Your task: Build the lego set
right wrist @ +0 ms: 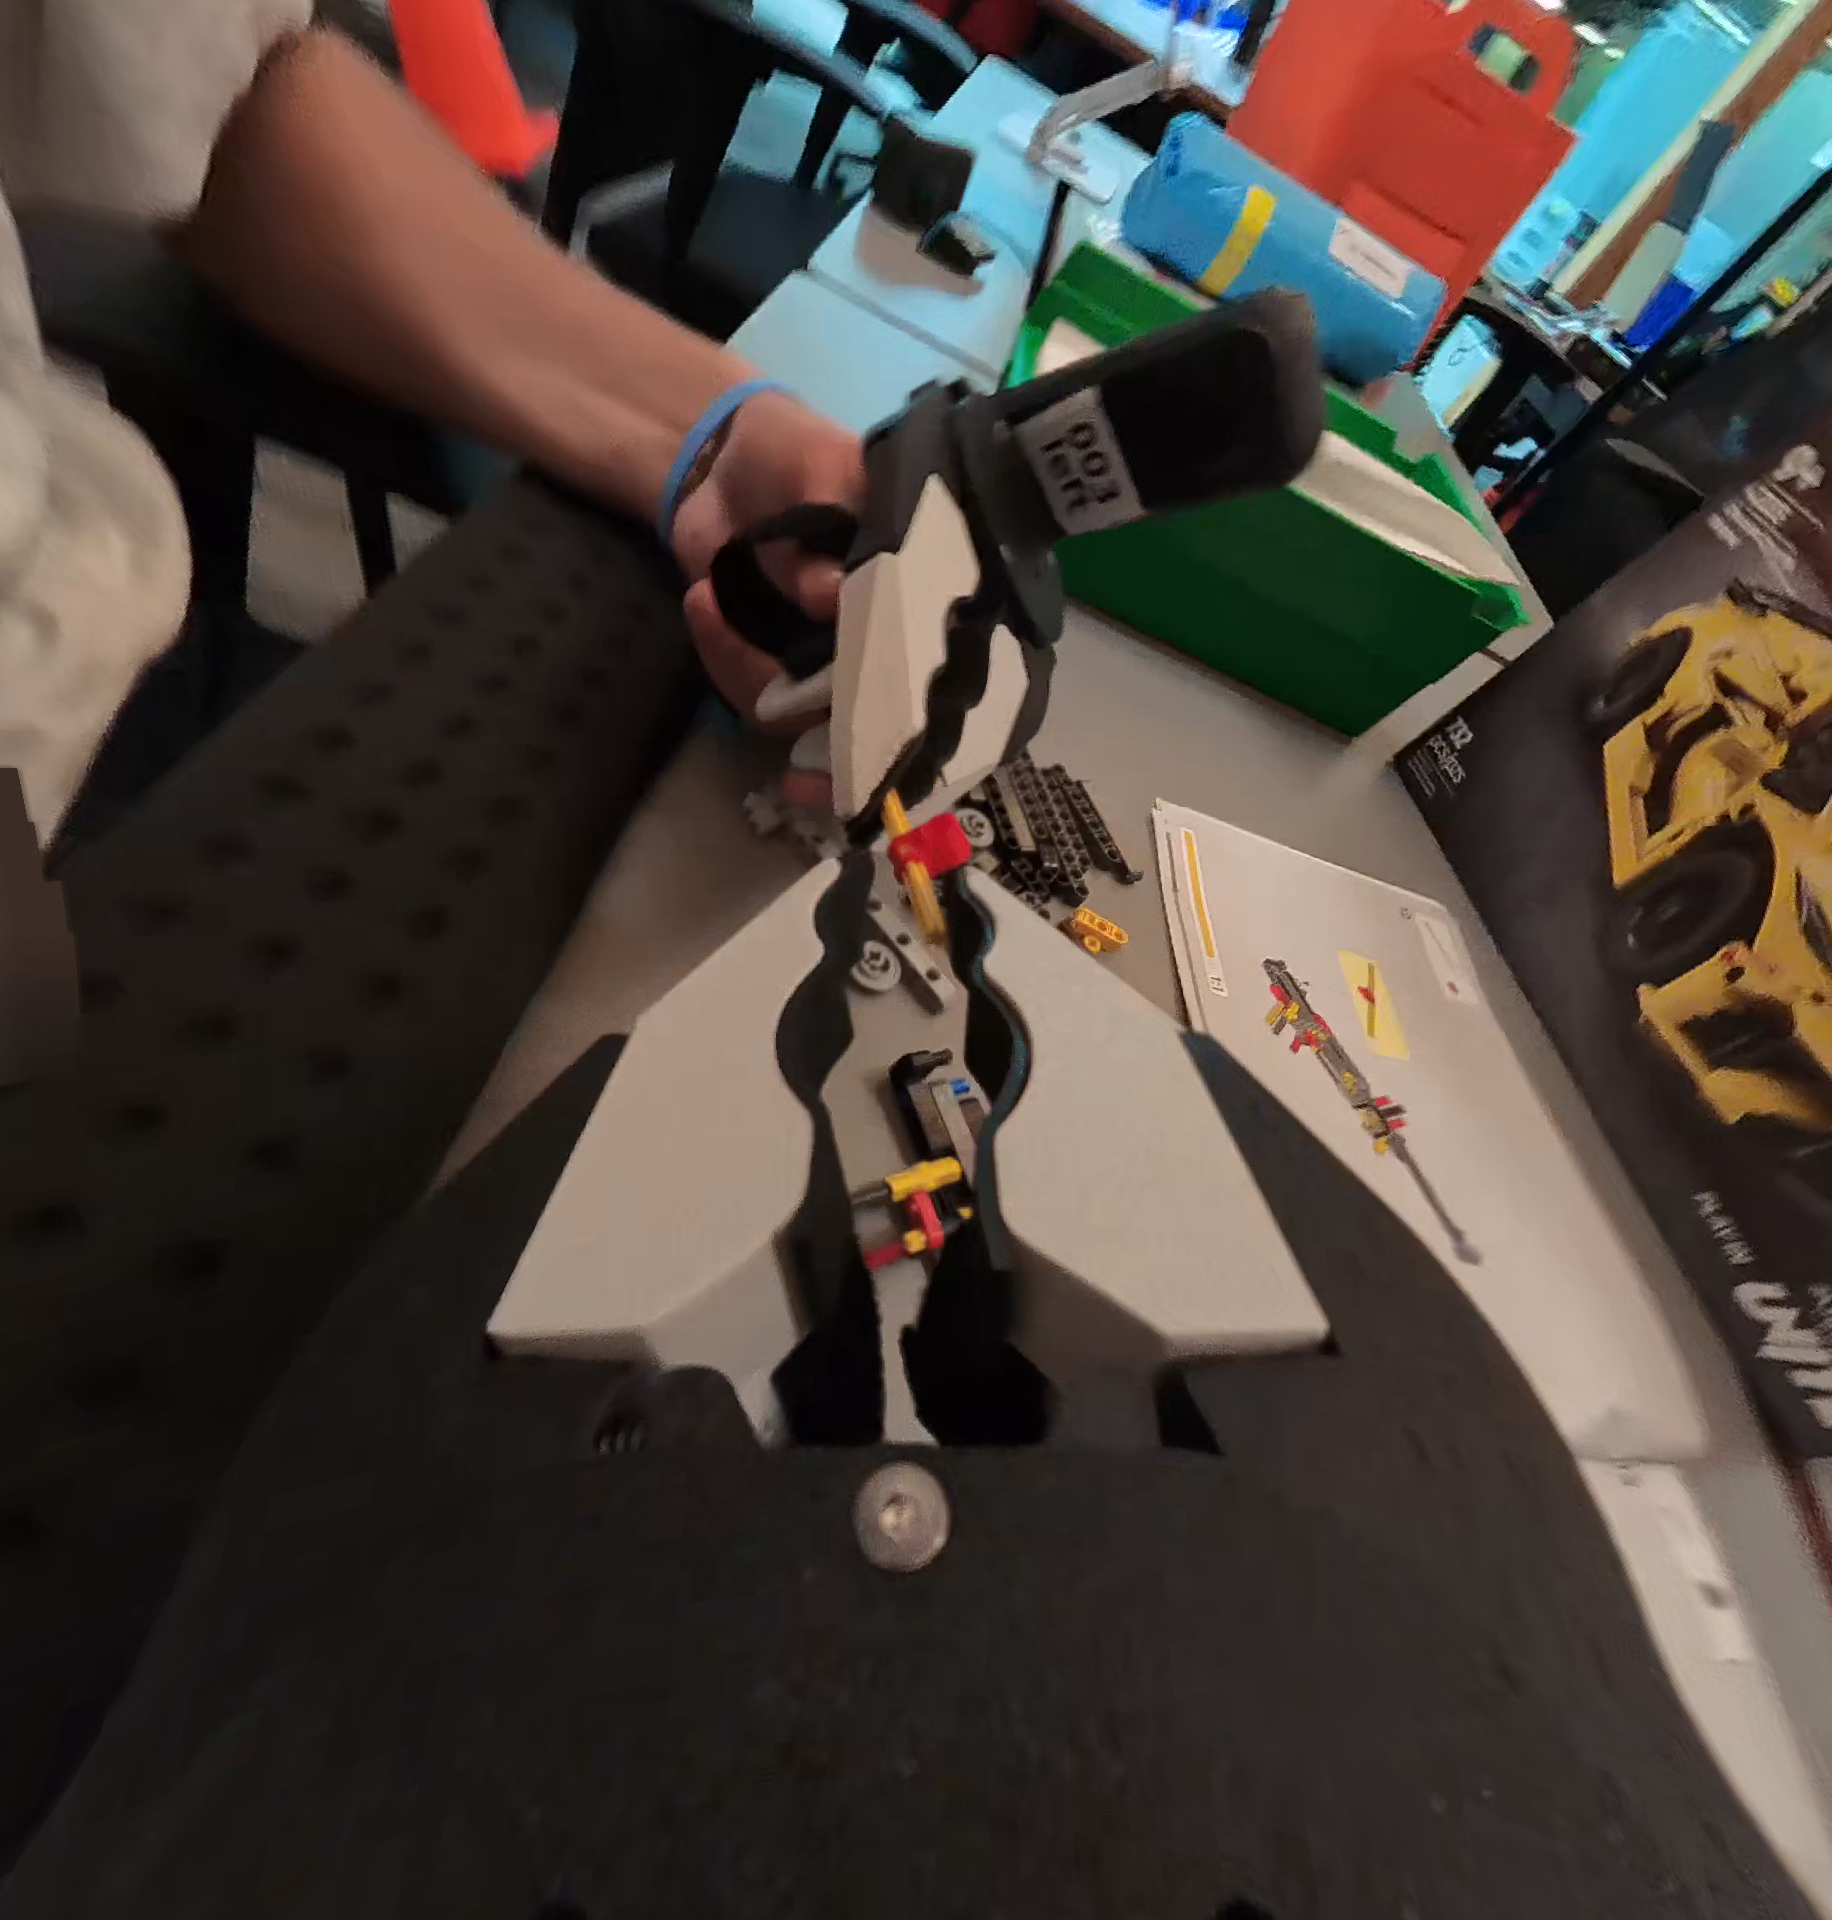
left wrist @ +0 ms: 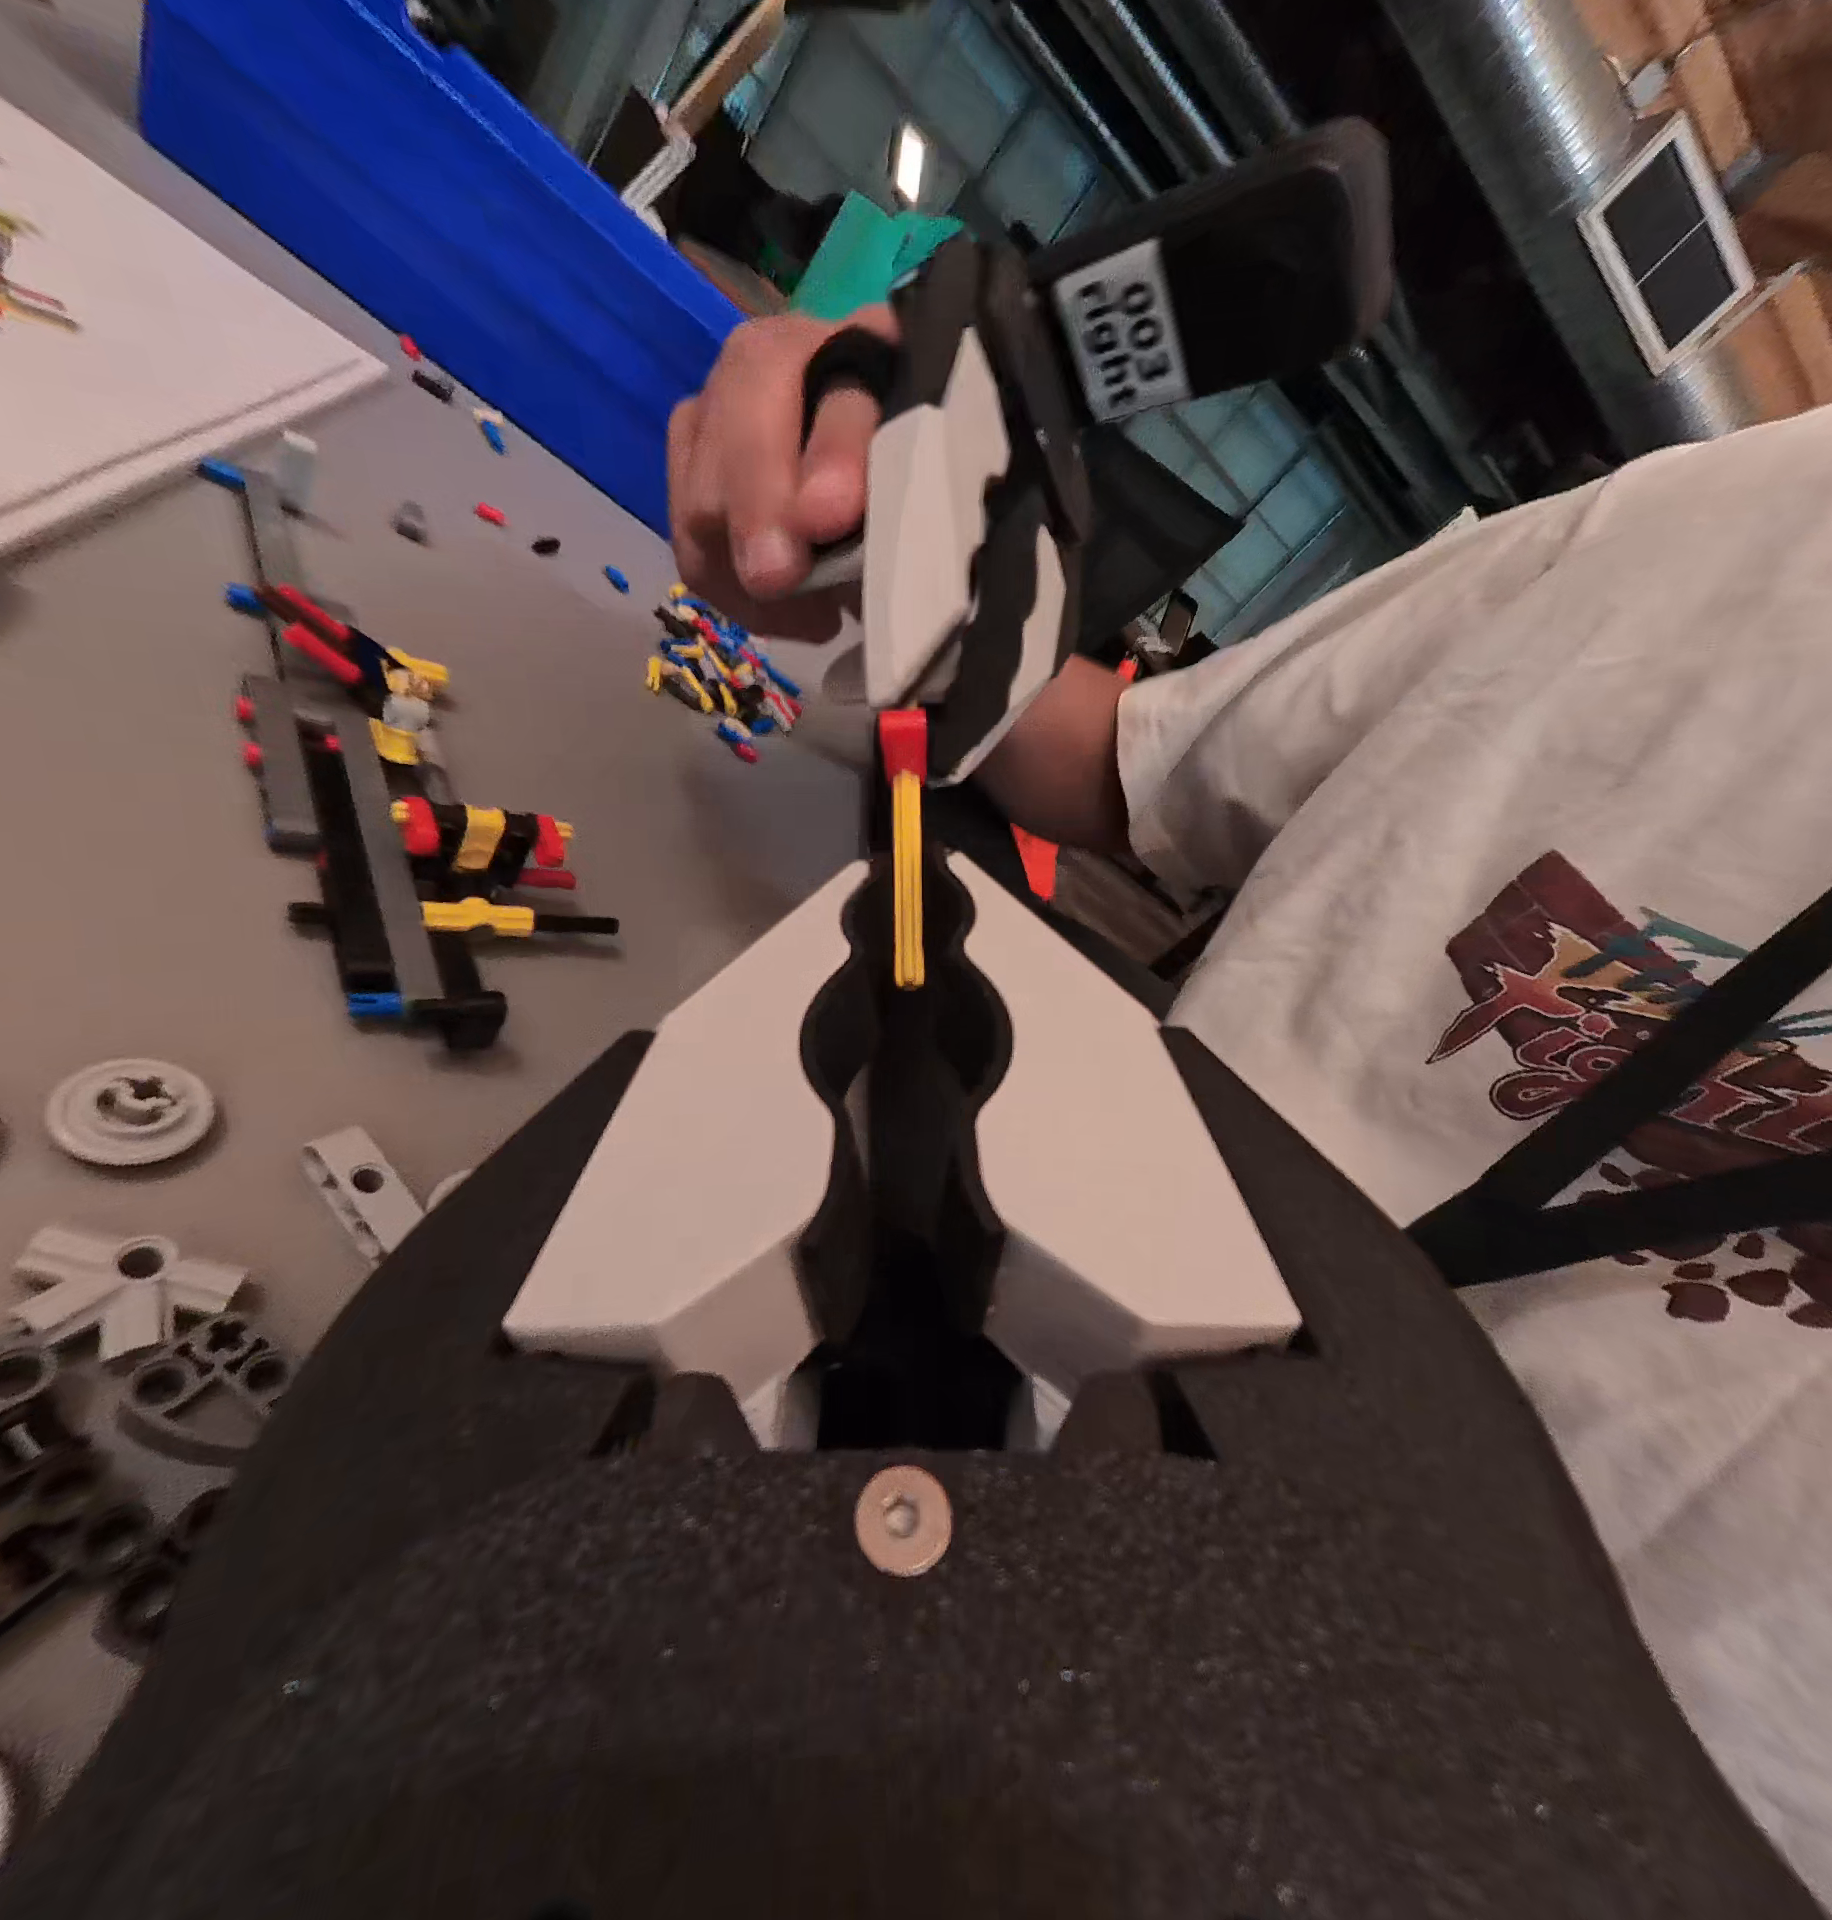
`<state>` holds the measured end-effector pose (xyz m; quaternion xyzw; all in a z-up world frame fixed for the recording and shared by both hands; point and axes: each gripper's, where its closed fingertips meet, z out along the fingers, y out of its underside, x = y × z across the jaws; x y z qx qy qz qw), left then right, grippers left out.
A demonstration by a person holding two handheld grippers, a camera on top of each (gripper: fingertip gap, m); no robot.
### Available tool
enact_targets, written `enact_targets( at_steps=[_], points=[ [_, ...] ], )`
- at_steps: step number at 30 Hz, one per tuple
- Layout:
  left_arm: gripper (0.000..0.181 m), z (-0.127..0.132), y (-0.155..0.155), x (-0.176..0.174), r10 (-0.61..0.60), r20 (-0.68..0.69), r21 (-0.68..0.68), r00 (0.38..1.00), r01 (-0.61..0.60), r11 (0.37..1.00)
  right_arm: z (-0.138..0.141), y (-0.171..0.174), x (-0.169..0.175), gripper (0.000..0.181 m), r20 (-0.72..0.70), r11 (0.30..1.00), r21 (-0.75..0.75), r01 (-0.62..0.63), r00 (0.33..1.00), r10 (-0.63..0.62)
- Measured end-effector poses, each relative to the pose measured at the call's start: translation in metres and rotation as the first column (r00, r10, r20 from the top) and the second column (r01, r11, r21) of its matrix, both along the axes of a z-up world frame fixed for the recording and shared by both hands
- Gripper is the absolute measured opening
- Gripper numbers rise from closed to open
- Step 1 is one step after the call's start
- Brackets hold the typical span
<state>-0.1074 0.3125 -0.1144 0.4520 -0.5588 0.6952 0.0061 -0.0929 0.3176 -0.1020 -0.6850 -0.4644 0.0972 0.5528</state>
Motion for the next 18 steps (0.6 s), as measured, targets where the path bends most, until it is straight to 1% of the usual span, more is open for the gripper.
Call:
enact_targets(
  at_steps=[2,4,7,12,14,15,16,17,18],
  points=[
    [0.002,-0.005,-0.004,0.000,-0.039,-0.038,-0.015,0.998,0.039,0.999,-0.004,-0.001,0.000,0.008,0.088,0.999,0.018,-0.027,0.996,0.025],
    [0.002,-0.005,-0.005,0.000,-0.064,-0.055,-0.048,0.996,0.062,0.997,-0.009,-0.003,0.000,0.008,0.106,0.998,-0.004,-0.060,0.993,0.060],
    [0.002,-0.004,-0.008,-0.003,-0.103,-0.061,-0.069,0.993,0.098,0.993,-0.006,-0.004,-0.001,0.009,0.054,0.996,0.008,-0.091,0.994,0.090],
    [0.002,-0.004,-0.012,-0.005,-0.161,-0.082,-0.113,0.984,0.152,0.982,-0.006,-0.006,-0.003,0.010,0.041,0.995,0.049,-0.091,0.995,0.089],
    [0.002,-0.003,-0.015,-0.007,-0.185,-0.077,-0.123,0.980,0.174,0.977,-0.005,-0.008,-0.004,0.010,-0.005,0.994,0.037,-0.099,0.995,0.099],
    [0.003,-0.001,-0.015,-0.008,-0.191,-0.069,-0.133,0.979,0.181,0.975,-0.006,-0.010,-0.004,0.006,-0.011,0.993,0.037,-0.110,0.994,0.111],
    [0.002,0.002,-0.014,-0.008,-0.189,-0.063,-0.147,0.980,0.178,0.973,-0.010,-0.010,-0.002,0.003,0.012,0.994,0.030,-0.101,0.995,0.101],
    [0.003,0.002,-0.013,-0.008,-0.187,-0.064,-0.160,0.980,0.175,0.971,-0.011,-0.009,0.000,0.005,0.027,0.996,0.031,-0.086,0.996,0.085],
    [0.003,0.001,-0.013,-0.008,-0.186,-0.071,-0.159,0.980,0.173,0.972,-0.009,-0.008,-0.001,0.004,0.009,0.996,0.050,-0.080,0.997,0.080]
  ],
)
